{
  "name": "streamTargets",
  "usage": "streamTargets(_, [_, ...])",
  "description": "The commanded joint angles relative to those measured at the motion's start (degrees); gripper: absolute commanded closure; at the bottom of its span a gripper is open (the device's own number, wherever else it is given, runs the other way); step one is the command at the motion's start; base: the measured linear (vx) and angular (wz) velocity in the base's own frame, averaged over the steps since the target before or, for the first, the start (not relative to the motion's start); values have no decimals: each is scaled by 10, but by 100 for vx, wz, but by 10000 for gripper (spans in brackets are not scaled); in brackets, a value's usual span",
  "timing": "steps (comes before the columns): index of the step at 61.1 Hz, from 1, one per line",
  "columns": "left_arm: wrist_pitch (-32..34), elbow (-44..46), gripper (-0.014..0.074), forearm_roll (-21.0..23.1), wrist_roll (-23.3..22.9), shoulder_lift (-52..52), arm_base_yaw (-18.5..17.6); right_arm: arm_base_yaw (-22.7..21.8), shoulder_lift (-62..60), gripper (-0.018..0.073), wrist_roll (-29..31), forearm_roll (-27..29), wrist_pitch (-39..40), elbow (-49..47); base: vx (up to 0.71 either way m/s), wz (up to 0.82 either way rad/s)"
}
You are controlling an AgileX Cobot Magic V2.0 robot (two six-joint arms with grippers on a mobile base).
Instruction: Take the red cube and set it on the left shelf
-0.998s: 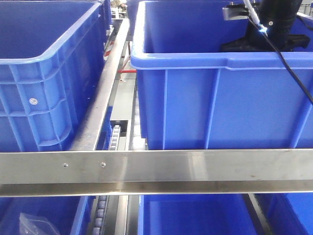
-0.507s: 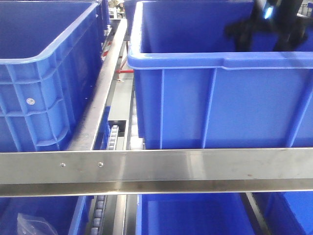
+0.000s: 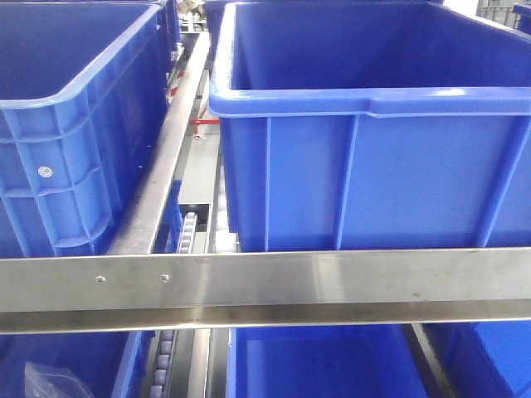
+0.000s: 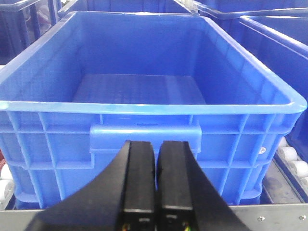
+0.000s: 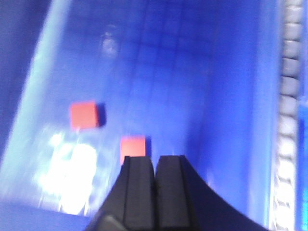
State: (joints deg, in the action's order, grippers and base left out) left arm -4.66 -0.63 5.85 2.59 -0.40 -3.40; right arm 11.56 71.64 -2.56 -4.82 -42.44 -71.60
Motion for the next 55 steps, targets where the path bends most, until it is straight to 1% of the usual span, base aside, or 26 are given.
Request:
streamTargets(1, [51, -14, 495, 2, -3, -7, -1, -1, -92, 508, 9, -8, 83, 68, 0, 0])
streamTargets(13, [51, -14, 495, 2, -3, -7, -1, -1, -282, 508, 9, -8, 154, 247, 0, 0])
streamTargets(22, [51, -14, 495, 2, -3, -7, -1, -1, -425, 508, 9, -8, 182, 362, 0, 0])
streamTargets(28, [51, -14, 496, 2, -3, -7, -1, -1, -506, 508, 9, -8, 186, 421, 0, 0])
streamTargets(38, [51, -14, 495, 2, -3, -7, -1, -1, -583, 508, 9, -8, 187, 472, 0, 0])
streamTargets(55, [51, -14, 495, 2, -3, -7, -1, -1, -598, 508, 9, -8, 165, 477, 0, 0])
